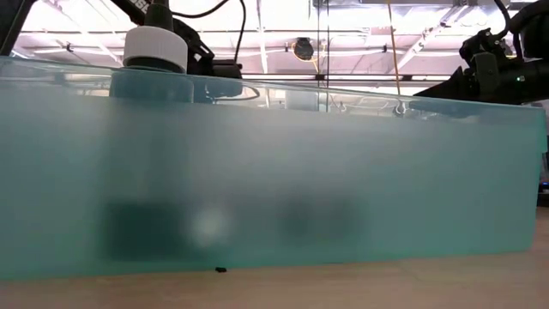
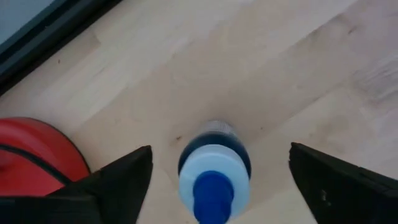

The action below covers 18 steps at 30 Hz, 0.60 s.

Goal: Pick & Place food coloring
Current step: Put the large blue food coloring bottle into the blue bin

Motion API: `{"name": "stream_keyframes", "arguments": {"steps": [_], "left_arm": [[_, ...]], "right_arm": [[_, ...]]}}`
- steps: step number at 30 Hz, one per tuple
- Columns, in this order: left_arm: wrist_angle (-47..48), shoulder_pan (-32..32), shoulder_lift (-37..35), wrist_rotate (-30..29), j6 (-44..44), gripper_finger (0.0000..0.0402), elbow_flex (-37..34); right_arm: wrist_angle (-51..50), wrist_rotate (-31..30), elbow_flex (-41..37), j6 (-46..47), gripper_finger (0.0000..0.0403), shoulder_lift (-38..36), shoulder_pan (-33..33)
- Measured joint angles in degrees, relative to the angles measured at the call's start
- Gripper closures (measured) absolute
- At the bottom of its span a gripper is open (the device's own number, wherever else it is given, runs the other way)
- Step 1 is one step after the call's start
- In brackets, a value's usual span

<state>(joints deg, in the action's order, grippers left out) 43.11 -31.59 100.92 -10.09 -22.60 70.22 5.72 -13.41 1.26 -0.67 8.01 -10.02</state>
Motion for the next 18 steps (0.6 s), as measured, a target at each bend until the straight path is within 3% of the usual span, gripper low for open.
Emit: {"name": "stream_keyframes", "arguments": {"steps": [12, 14, 18], "left_arm": [[0.4, -0.7, 0.0, 1.1, -5.1, 0.0226, 0.0], [0.4, -0.6, 0.0, 1.0, -5.1, 0.0248, 0.0], [0.8, -0.6, 0.0, 1.2, -2.7, 0.0252, 0.1]], "right_arm": [[0.0, 0.0, 0.0, 0.0, 0.0261, 0.0, 0.0], [0.0, 0.0, 0.0, 0.0, 0.0261, 0.0, 0.0], [0.0, 0.0, 0.0, 0.0, 0.0261, 0.0, 0.0]]}}
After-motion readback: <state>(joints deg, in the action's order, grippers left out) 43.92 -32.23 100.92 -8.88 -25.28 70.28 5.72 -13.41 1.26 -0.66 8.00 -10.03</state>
